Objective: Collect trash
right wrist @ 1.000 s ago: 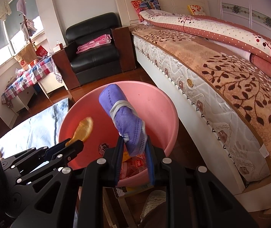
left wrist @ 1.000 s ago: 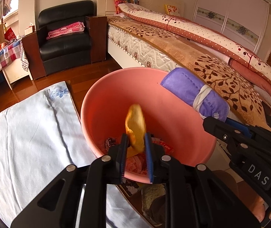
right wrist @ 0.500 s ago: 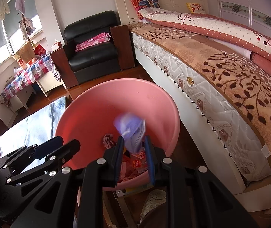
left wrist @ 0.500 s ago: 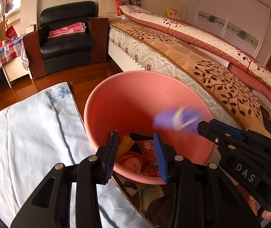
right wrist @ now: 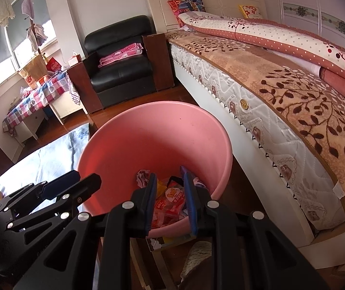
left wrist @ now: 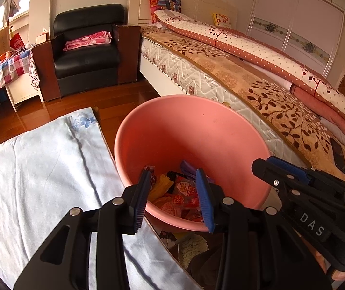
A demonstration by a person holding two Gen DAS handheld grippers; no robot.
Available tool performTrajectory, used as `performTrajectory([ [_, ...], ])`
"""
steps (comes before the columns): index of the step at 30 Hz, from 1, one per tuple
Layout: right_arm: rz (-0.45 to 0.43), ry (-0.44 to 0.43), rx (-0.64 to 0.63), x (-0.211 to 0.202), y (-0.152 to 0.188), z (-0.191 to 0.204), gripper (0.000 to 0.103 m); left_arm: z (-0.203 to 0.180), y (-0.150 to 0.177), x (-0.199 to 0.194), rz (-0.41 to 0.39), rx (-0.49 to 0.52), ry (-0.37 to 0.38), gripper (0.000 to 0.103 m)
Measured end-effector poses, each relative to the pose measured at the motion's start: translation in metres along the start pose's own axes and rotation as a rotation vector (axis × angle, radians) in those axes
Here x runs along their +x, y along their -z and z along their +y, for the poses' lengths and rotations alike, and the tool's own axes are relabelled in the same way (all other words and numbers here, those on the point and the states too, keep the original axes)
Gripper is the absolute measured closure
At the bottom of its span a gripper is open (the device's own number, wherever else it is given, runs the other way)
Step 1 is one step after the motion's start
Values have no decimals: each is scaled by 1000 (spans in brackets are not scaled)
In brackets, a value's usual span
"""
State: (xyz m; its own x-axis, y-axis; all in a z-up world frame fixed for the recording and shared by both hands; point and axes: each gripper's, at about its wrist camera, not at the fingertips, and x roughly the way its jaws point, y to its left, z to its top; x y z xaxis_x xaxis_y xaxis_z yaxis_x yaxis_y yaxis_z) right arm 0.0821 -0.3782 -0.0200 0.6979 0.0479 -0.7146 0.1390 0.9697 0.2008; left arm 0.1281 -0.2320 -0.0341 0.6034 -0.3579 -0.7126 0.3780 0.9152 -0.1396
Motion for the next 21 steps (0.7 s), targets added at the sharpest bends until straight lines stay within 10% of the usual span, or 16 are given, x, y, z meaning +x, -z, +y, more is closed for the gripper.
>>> performTrajectory([
  [21,-83,-26,-25,-41,7,19,68,13,-1,-38,-65,-34,-3,64],
])
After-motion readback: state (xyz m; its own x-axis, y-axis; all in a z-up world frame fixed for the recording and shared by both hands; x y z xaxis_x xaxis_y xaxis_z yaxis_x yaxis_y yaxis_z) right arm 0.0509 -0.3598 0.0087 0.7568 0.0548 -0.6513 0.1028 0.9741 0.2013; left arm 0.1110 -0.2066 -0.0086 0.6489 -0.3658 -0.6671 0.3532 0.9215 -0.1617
